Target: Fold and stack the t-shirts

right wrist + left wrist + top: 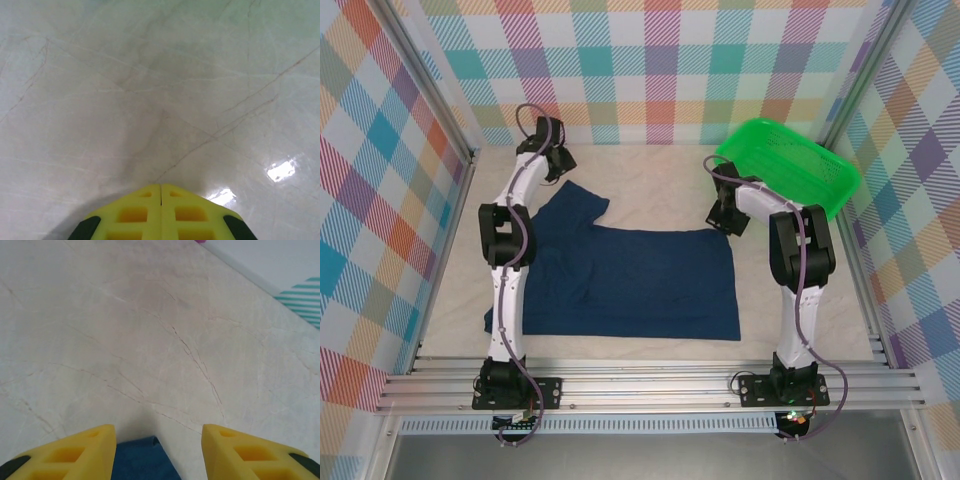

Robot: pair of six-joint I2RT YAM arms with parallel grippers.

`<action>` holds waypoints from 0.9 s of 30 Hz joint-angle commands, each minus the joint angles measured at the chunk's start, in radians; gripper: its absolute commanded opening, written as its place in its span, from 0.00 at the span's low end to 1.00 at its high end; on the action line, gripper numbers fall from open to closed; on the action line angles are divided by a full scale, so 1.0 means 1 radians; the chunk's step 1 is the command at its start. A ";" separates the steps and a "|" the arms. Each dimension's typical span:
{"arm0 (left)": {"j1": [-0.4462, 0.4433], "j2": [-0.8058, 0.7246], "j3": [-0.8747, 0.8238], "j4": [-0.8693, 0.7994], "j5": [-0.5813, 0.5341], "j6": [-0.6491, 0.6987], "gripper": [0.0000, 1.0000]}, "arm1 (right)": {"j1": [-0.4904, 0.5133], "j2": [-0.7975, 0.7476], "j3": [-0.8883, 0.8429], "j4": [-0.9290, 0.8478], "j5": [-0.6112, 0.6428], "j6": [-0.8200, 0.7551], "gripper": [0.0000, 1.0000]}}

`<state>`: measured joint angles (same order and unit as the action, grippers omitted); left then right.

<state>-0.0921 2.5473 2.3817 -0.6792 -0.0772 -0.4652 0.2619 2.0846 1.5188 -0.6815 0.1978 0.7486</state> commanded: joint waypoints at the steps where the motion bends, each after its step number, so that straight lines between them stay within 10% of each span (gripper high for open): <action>1: -0.019 0.054 0.070 -0.041 -0.067 0.066 0.48 | -0.003 -0.044 -0.026 -0.015 -0.030 0.017 0.00; 14: -0.027 0.106 0.083 -0.118 -0.086 0.085 0.40 | -0.003 -0.060 -0.053 -0.013 -0.046 0.008 0.00; 27: -0.034 0.066 0.077 -0.158 -0.117 0.073 0.00 | -0.003 -0.087 -0.075 0.003 -0.054 -0.028 0.00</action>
<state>-0.1181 2.6431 2.4393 -0.7811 -0.1570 -0.3912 0.2619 2.0480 1.4582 -0.6746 0.1574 0.7437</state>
